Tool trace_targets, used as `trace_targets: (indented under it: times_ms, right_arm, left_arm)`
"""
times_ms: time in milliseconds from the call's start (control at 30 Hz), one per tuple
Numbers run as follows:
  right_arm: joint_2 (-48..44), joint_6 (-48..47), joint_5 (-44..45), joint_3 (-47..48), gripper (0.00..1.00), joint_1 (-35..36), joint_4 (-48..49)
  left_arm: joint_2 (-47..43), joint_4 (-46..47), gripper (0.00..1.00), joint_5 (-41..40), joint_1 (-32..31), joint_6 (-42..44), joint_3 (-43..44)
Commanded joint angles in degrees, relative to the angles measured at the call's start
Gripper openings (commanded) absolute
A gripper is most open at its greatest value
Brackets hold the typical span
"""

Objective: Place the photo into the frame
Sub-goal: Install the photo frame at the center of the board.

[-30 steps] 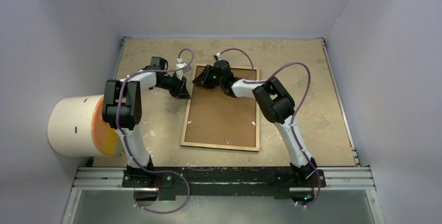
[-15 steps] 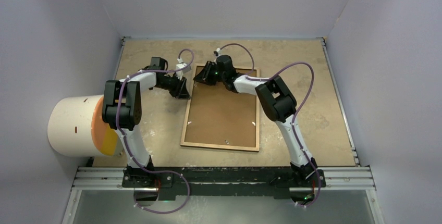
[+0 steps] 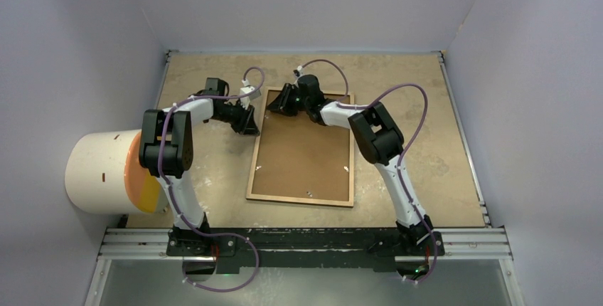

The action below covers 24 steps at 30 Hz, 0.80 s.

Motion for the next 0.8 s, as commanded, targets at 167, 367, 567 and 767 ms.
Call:
trace_targets:
  times_ms: [167, 367, 567, 767]
  right_arm:
    - [-6.0, -4.2, 2.8, -0.6, 0.32, -2.6, -6.1]
    - [-9.4, -4.6, 4.5, -5.1, 0.32, -7.9, -7.6]
    - [-10.1, -5.7, 5.2, -6.4, 0.31, -9.9, -8.9]
    - [-8.6, -5.2, 4.3, -5.6, 0.3, -9.9, -8.8]
  left_arm:
    - [0.0, -1.2, 0.2, -3.1, -0.5, 3.4, -1.9]
    - [-1.0, -0.5, 0.27, -3.5, -0.5, 3.5, -2.9]
    - [-0.8, -0.5, 0.28, -3.6, -0.5, 3.8, -2.9]
    - [-0.8, -0.8, 0.28, -3.8, -0.5, 4.0, -2.9]
